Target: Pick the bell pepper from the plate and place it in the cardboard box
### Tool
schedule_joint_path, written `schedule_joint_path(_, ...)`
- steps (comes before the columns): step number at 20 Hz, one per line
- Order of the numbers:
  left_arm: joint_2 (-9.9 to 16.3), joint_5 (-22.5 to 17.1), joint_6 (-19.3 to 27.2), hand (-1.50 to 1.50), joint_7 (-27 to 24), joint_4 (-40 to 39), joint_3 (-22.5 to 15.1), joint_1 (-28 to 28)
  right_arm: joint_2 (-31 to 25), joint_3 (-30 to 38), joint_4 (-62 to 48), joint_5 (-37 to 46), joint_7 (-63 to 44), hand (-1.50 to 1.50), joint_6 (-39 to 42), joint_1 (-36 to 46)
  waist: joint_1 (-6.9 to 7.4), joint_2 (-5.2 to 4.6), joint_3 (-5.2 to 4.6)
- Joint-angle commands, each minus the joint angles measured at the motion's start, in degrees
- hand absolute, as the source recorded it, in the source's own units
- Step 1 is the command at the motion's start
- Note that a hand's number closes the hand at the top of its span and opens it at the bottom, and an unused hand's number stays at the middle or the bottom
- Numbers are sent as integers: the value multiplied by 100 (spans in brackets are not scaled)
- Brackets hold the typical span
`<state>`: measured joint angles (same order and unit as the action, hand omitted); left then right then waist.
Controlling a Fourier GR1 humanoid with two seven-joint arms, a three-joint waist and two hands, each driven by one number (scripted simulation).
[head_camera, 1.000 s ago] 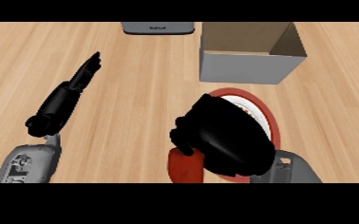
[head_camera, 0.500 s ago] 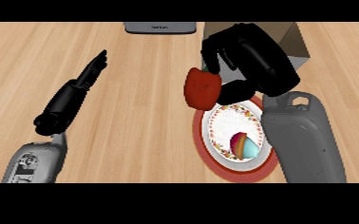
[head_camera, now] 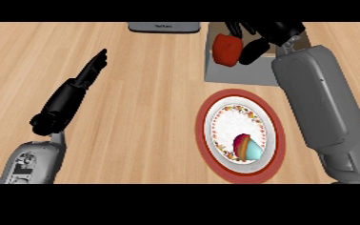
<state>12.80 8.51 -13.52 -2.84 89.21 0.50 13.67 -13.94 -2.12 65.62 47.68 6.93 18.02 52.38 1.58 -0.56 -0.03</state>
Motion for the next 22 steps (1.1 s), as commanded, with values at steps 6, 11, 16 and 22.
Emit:
schedule_joint_path(6, -41, 39, -62, 0, -141, 39, -77, 28, -861, -167, -2664, 475, 1261, 150, 545, 1024, 174, -56, 3)
schedule_joint_path(11, -11, 80, -68, 0, -448, -445, 28, 131, -805, -419, -3695, 850, 1579, -150, 582, 1278, 120, -68, 1)
schedule_joint_path(16, -5, -23, -125, 0, -141, 188, 11, -249, -1002, -372, -4087, 651, 3008, -150, 881, 1351, 157, -30, 8)
schedule_joint_path(22, -38, 43, -83, 0, -78, 54, -15, -69, -603, 1400, -4306, -1162, 3294, -150, 1047, 1356, 89, -38, 28)
